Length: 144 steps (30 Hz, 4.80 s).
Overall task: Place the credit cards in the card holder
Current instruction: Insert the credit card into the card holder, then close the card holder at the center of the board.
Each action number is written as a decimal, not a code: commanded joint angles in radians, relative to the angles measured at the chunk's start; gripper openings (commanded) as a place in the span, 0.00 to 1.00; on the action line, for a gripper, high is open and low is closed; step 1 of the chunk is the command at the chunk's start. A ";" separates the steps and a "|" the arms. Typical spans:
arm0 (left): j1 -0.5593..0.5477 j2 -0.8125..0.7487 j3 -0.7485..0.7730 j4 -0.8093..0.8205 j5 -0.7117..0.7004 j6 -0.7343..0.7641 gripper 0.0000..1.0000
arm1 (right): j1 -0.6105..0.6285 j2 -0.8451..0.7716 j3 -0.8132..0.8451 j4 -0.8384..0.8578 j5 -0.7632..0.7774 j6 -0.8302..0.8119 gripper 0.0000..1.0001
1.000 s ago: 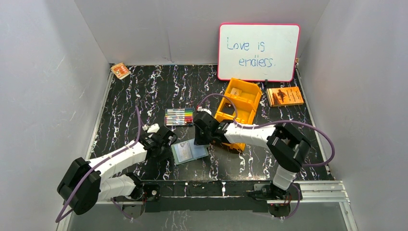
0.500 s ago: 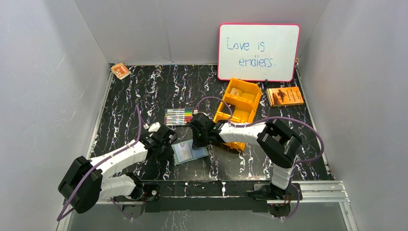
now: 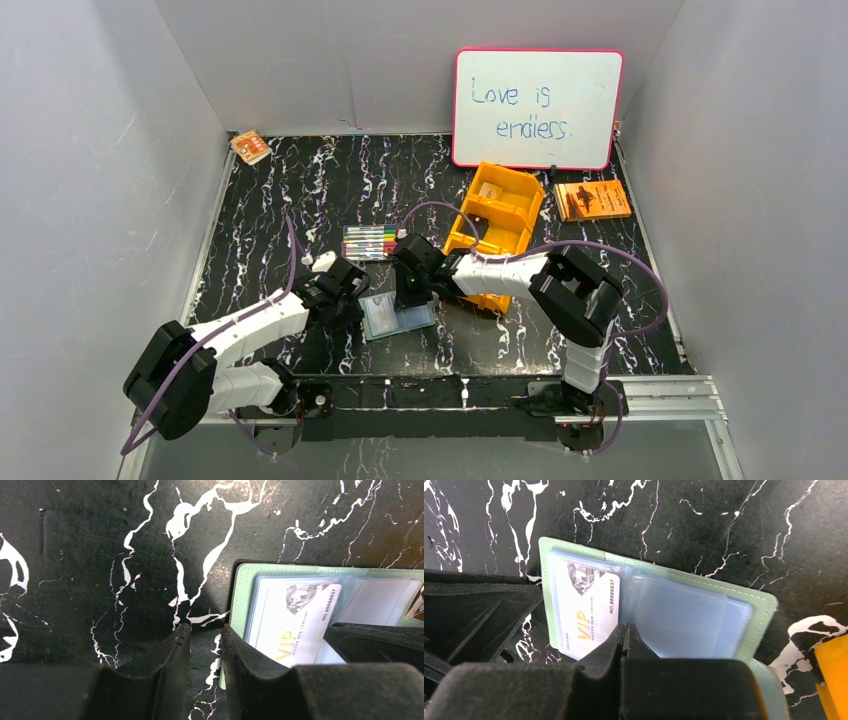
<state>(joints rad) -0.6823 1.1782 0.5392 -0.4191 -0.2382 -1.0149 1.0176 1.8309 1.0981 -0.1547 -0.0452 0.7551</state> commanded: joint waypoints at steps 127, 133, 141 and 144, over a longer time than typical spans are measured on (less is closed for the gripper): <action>0.010 -0.645 0.096 -0.482 -0.138 -0.288 0.36 | 0.078 0.207 0.354 0.231 -0.250 -0.011 0.43; 0.009 -0.667 0.098 -0.466 -0.144 -0.289 0.37 | 0.078 0.109 0.349 0.158 -0.193 -0.037 0.77; 0.010 -0.649 0.093 -0.438 -0.158 -0.285 0.38 | 0.076 -0.086 0.305 0.018 -0.082 -0.075 0.78; 0.010 -0.636 0.092 -0.434 -0.169 -0.276 0.39 | 0.076 -0.169 0.250 -0.060 0.005 -0.095 0.75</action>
<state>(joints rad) -0.6762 0.5262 0.6044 -0.8600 -0.3584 -1.2949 1.0916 1.8011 1.3911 -0.1268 -0.1616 0.7048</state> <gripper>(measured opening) 0.383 0.775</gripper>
